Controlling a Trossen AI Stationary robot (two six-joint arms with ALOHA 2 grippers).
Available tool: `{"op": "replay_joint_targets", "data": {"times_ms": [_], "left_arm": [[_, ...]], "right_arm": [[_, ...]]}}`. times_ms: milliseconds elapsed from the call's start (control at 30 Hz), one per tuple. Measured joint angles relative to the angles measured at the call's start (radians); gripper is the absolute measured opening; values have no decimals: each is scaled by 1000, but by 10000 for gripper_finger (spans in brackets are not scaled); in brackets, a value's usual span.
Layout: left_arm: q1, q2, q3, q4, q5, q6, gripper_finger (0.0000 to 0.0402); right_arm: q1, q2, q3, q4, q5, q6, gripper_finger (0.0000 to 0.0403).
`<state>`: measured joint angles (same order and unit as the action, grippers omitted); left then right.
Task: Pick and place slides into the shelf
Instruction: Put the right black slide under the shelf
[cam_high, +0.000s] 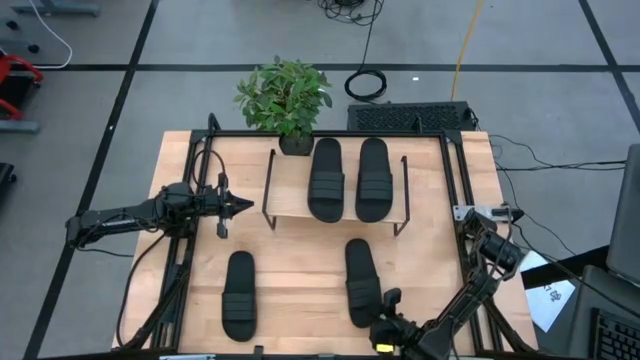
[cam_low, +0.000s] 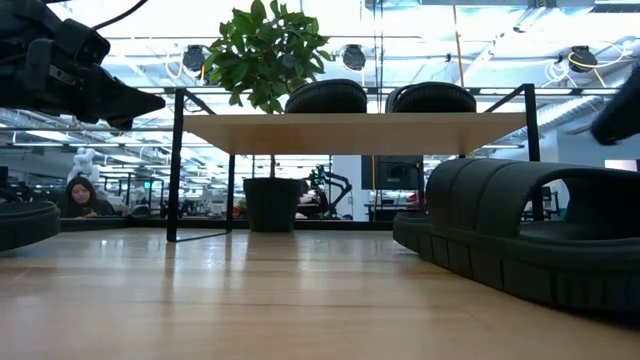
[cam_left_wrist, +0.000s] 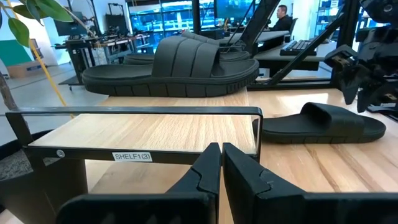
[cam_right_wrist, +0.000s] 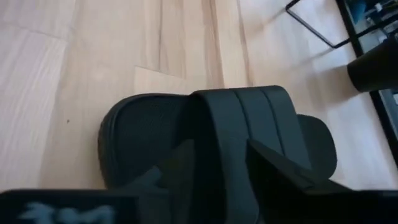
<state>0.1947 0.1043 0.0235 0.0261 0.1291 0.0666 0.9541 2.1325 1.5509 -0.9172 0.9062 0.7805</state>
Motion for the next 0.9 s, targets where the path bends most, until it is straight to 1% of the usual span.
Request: {"op": "replay_joint_targets", "data": {"times_ms": [100, 200, 333, 467, 600, 700, 800, 900], "left_arm": [[0, 0, 0, 0, 0, 0, 24], [0, 0, 0, 0, 0, 0, 24], [0, 0, 0, 0, 0, -2, 24], [0, 0, 0, 0, 0, -3, 24], [0, 0, 0, 0, 0, -2, 24], [0, 0, 0, 0, 0, -2, 24], [0, 0, 0, -1, 0, -2, 24], [0, 0, 0, 0, 0, -1, 24]], "right_arm": [[-18, -2, 0, 0, -42, 5, 184], [-37, -2, 0, 0, -47, 5, 210], [-63, -2, 0, -11, -32, -23, 218], [-94, -2, -5, -28, -24, -28, 210], [-127, -2, -31, -37, -65, 7, 188], [-140, -3, -53, -25, -78, 60, 153], [-141, -4, -65, -13, -74, 84, 96], [-135, -4, -69, 19, -63, 52, 27]]}}
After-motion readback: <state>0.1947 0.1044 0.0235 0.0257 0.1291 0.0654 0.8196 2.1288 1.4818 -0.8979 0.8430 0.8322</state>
